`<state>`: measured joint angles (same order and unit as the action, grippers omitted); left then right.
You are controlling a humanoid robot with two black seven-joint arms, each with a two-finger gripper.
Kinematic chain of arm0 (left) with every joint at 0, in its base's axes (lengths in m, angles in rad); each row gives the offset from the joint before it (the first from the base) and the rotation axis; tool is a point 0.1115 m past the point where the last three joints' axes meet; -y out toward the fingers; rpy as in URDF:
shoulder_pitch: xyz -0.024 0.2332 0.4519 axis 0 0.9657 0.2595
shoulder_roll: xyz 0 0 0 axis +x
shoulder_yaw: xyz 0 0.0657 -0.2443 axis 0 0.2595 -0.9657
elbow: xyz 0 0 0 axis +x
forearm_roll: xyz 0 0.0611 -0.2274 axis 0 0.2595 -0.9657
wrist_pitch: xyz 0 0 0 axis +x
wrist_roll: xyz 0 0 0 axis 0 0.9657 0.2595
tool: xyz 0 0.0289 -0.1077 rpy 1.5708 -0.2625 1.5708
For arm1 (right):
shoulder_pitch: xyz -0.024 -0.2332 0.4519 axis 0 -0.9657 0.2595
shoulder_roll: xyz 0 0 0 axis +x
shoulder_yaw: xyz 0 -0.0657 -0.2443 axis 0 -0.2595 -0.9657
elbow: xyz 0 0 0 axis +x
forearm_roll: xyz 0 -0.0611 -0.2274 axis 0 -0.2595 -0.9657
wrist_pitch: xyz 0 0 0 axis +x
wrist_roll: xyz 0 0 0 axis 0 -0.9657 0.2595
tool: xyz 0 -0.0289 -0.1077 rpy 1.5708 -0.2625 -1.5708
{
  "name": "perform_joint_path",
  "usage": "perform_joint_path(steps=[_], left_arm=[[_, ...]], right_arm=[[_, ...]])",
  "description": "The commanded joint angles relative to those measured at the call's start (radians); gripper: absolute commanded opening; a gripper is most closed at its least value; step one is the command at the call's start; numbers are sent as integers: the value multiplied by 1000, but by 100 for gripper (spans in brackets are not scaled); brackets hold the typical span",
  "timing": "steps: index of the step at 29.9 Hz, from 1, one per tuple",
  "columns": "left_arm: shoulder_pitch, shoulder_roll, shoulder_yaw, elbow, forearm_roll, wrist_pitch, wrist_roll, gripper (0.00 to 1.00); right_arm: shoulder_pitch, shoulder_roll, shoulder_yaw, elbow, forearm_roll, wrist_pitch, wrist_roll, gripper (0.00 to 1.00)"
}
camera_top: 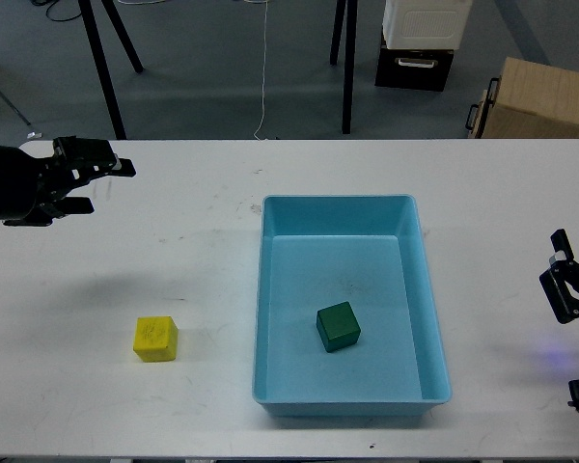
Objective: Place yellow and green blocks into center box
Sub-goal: 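Swing the left gripper over the yellow cube and lower it, then close the left gripper on the yellow cube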
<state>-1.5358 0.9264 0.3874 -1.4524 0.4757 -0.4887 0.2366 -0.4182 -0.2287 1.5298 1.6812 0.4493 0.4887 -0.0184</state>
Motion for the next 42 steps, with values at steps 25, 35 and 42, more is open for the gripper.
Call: perform_joint_path(steps=[25, 35, 42], left_arm=[[-308, -563, 594, -69, -86, 0, 64, 99], [-184, -563, 578, 33, -103, 0, 56, 99], [-162, -555, 562, 50, -144, 0, 56, 99]], right_arm=[[-19, 11, 32, -6, -3, 0, 0, 100], [-19, 11, 26, -8, -3, 0, 0, 100], [-17, 8, 26, -8, -3, 0, 0, 100]])
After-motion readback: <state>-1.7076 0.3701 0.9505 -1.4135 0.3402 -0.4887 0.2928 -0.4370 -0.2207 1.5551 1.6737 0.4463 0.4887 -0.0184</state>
